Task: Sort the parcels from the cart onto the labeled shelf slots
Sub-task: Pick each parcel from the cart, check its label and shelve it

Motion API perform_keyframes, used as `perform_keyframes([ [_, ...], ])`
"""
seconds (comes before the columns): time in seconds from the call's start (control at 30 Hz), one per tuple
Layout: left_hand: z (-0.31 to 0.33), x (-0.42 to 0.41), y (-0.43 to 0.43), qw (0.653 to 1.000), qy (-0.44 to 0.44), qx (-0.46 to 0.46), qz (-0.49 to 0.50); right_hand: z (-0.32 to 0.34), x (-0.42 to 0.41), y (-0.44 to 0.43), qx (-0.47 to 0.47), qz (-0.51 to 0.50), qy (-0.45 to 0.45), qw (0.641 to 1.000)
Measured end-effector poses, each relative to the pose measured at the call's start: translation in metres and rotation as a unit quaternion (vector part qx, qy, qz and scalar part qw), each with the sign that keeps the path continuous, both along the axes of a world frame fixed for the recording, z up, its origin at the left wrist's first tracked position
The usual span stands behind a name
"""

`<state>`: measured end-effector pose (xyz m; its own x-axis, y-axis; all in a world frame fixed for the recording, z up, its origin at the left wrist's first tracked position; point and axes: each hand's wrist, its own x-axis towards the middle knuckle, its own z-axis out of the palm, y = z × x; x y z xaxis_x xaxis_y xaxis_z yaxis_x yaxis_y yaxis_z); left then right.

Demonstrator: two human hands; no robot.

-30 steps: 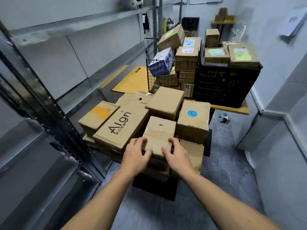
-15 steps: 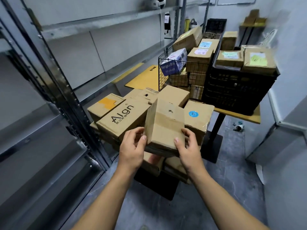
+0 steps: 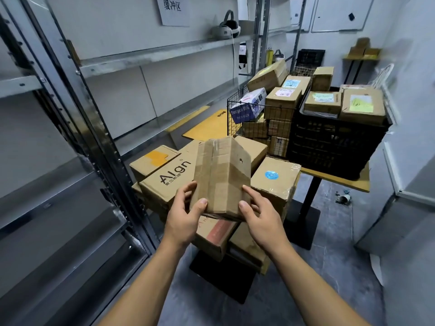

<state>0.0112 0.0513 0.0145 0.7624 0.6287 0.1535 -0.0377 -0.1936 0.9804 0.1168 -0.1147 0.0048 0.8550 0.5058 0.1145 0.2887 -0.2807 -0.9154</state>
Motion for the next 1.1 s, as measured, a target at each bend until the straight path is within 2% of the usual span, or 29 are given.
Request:
perform_keyframes([
  [0.1, 0.003, -0.003, -0.004, 0.997, 0.004, 0.072, 0.014, 0.010, -0.003, 0.004, -0.018, -0.025, -0.027, 0.999],
  [0.27, 0.000, -0.001, -0.010, 0.986, 0.005, 0.165, 0.026, 0.016, -0.011, 0.009, 0.029, 0.000, 0.025, 0.999],
  [0.33, 0.001, -0.002, -0.010, 0.989, -0.010, 0.148, 0.009, 0.019, -0.013, 0.007, 0.047, -0.007, 0.028, 0.998],
  [0.43, 0.002, -0.003, -0.008, 0.997, -0.047, 0.065, -0.019, 0.013, -0.008, 0.006, 0.100, -0.023, 0.050, 0.993],
  [0.53, -0.001, 0.001, 0.000, 0.999, -0.030, 0.022, -0.012, 0.007, -0.003, 0.006, 0.135, -0.019, 0.075, 0.988],
  [0.67, -0.007, 0.001, 0.013, 0.999, 0.023, 0.011, -0.022, 0.005, -0.003, 0.008, 0.141, 0.008, 0.080, 0.987],
  [0.8, -0.002, 0.000, 0.021, 0.995, 0.065, 0.065, -0.027, 0.005, -0.004, 0.009, 0.172, 0.023, 0.107, 0.979],
  [0.93, 0.000, -0.006, 0.031, 0.999, 0.051, 0.010, -0.010, 0.002, -0.009, 0.012, 0.180, 0.048, 0.105, 0.977],
  [1.1, 0.003, -0.027, 0.029, 0.995, 0.039, 0.085, 0.041, -0.002, -0.012, 0.021, 0.122, 0.084, 0.057, 0.987],
])
